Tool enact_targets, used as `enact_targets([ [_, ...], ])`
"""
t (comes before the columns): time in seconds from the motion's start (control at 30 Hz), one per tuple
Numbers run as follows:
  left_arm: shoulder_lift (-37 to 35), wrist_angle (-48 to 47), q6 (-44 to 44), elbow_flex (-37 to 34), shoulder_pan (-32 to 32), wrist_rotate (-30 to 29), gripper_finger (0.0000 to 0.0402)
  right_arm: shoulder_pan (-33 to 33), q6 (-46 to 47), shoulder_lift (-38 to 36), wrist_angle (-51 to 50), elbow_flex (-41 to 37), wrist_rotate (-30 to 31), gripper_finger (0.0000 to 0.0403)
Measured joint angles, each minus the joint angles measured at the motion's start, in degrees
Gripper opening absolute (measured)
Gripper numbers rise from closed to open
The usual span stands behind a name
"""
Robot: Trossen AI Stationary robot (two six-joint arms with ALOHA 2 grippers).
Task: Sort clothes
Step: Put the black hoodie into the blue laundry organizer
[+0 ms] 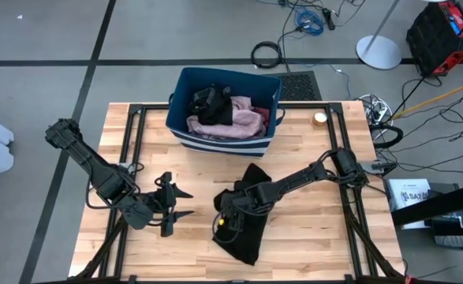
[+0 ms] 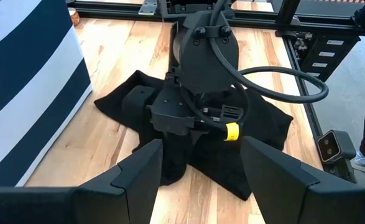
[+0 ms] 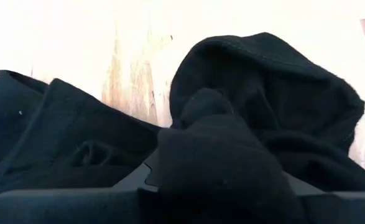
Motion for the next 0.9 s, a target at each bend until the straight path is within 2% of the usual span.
enact_targets([
  [0.23,0.00,-0.07,0.00,0.00,0.00,0.00,0.0228,-0.01,-1.65,-2.92,-1.95,1.24,-3.07,0.0101],
  [0.37,0.00,-0.01,0.04,0.00,0.00,0.00,0.0228,0.36,-3.60,-7.21,-4.91,2.04,-4.61,0.0072],
  [0.9,0.00,-0.16,0.48,0.00,0.00,-0.63,0.0228,3.66,-5.83,-26.56,-7.76,2.89,0.47,0.0072],
])
